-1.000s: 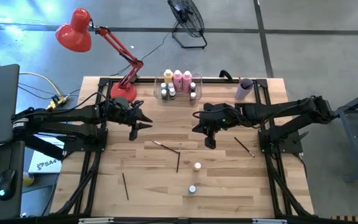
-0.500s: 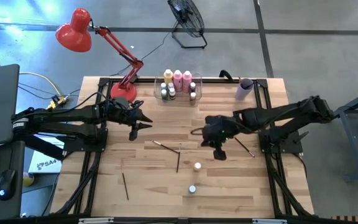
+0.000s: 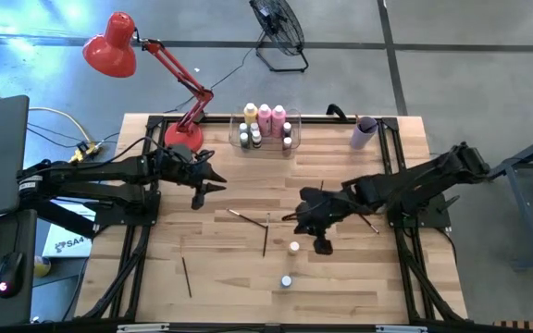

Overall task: Pick & Place Paint Supplies
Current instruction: Put the small yellow paint bottle into the transparent bin

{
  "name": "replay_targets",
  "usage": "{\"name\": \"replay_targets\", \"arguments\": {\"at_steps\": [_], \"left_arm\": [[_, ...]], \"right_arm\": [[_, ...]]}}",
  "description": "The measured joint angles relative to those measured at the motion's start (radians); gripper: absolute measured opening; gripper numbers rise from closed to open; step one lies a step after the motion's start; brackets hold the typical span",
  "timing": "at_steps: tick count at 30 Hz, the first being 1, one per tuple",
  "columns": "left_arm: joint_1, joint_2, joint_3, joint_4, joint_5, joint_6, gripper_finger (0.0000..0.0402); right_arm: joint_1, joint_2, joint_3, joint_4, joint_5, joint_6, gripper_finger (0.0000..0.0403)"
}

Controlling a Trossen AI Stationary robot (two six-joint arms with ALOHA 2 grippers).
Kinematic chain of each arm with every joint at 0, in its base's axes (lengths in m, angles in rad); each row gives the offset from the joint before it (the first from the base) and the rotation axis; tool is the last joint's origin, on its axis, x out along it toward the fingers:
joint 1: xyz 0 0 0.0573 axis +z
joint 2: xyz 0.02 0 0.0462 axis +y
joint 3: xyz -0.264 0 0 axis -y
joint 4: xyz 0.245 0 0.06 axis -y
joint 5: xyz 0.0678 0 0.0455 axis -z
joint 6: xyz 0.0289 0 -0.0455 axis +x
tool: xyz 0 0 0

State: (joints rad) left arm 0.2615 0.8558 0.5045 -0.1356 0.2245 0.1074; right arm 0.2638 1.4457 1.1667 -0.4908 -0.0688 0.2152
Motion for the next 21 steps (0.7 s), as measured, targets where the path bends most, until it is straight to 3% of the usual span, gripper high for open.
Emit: {"name": "replay_targets", "arguments": {"at_steps": [5, 14, 21], "left_arm": [[0.000, 0.000, 0.000, -0.002, 0.000, -0.003, 0.0102], [0.000, 0.000, 0.000, -0.005, -0.003, -0.007, 0.0102], [0.000, 0.000, 0.000, -0.003, -0.007, -0.006, 0.0102]], "right_arm": [[0.008, 0.053, 0.000, 0.010, 0.006, 0.064, 0.0024], [0.039, 0.122, 0.000, -0.026, 0.035, 0.046, 0.0123], [0.072, 0.123, 0.000, -0.020, 0.073, 0.050, 0.0172]]}}
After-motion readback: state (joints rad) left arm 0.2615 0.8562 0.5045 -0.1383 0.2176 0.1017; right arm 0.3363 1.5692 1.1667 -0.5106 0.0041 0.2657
